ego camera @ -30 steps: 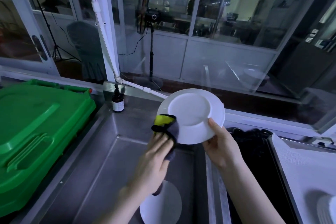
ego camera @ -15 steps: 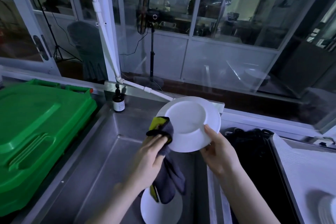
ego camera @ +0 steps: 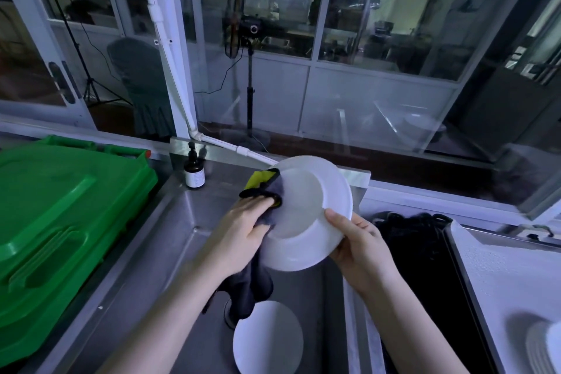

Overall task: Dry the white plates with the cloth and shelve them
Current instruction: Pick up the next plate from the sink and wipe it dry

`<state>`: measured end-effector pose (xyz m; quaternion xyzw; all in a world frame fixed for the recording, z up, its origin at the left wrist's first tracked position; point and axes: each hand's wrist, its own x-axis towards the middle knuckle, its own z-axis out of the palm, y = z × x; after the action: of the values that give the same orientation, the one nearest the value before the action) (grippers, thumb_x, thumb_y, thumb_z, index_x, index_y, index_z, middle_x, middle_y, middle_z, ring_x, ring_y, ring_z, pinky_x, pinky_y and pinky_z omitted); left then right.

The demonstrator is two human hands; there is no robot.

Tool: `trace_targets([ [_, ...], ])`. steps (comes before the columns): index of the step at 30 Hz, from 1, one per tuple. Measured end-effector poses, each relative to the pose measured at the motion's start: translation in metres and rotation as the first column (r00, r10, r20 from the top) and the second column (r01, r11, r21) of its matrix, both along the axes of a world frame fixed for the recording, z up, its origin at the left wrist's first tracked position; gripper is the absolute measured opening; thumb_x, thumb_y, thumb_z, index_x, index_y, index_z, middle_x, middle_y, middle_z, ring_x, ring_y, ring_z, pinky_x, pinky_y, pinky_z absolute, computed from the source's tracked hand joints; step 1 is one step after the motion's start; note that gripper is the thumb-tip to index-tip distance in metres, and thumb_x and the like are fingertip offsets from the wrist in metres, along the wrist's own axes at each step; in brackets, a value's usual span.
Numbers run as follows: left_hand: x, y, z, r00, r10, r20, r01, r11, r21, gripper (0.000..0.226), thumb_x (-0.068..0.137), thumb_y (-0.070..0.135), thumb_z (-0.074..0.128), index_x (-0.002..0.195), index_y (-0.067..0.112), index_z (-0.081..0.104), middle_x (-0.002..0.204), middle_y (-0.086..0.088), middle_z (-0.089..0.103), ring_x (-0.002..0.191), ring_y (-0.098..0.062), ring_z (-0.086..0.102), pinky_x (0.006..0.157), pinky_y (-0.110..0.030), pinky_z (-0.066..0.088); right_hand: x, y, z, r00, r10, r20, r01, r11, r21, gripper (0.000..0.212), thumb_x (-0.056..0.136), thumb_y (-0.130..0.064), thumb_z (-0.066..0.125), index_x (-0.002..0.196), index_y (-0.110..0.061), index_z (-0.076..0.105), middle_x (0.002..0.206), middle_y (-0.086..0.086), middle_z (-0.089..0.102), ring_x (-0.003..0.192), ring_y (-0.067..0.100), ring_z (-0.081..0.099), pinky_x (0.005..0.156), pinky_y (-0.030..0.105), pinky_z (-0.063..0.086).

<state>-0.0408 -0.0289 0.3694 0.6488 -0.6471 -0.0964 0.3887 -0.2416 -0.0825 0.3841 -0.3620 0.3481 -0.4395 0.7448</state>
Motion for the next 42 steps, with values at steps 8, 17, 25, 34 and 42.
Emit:
trace_targets([
  [8,-0.025,0.003,0.007,0.980,-0.192,0.049,0.193,0.981,-0.014,0.032,0.087,0.006,0.055,0.117,0.002,0.066,0.120,-0.012,0.067,0.113,-0.025,0.053,0.100,-0.023,0.036,0.008,0.008,-0.014,0.999,0.051,0.004,-0.051,0.997,0.065,0.033,0.076,-0.014,0.071,0.105,0.003,0.075,0.111,0.027,0.071,0.093,0.032,0.072,0.078,0.037,0.060],
  [17,-0.021,0.022,-0.006,0.990,-0.121,0.069,0.121,0.993,-0.003,0.036,0.088,0.012,0.056,0.123,0.014,0.065,0.124,0.000,0.065,0.118,-0.021,0.055,0.098,-0.014,0.039,-0.006,0.000,-0.011,1.000,-0.012,-0.008,0.013,0.998,0.067,0.046,0.077,-0.013,0.070,0.116,0.010,0.066,0.115,0.028,0.069,0.099,0.035,0.069,0.083,0.039,0.058],
  [25,-0.015,-0.008,0.007,0.998,-0.042,-0.040,0.044,0.998,0.043,0.046,0.091,0.002,0.057,0.137,0.006,0.054,0.145,-0.010,0.051,0.135,-0.021,0.043,0.094,0.009,0.007,0.001,0.008,-0.012,0.999,0.045,-0.012,-0.045,0.998,0.054,0.040,0.074,-0.013,0.072,0.109,0.007,0.071,0.111,0.026,0.072,0.094,0.031,0.072,0.084,0.038,0.059],
  [34,-0.033,0.017,-0.011,0.984,-0.127,0.125,0.134,0.989,-0.055,0.038,0.078,0.007,0.059,0.116,0.011,0.066,0.111,-0.004,0.070,0.105,-0.020,0.055,0.089,-0.019,0.037,0.001,0.007,-0.017,0.999,0.043,-0.002,-0.043,0.995,0.088,0.046,0.077,-0.015,0.070,0.117,0.007,0.068,0.116,0.027,0.070,0.103,0.036,0.069,0.091,0.041,0.055],
  [42,-0.008,-0.004,-0.031,1.000,0.004,0.000,-0.004,0.996,0.093,0.044,0.088,0.002,0.058,0.132,0.005,0.058,0.137,-0.011,0.058,0.126,-0.030,0.052,0.105,-0.032,0.032,0.002,0.018,-0.035,0.995,0.066,-0.076,-0.060,0.995,0.084,0.026,0.075,-0.014,0.074,0.097,-0.001,0.079,0.107,0.024,0.073,0.091,0.030,0.074,0.072,0.034,0.061],
])
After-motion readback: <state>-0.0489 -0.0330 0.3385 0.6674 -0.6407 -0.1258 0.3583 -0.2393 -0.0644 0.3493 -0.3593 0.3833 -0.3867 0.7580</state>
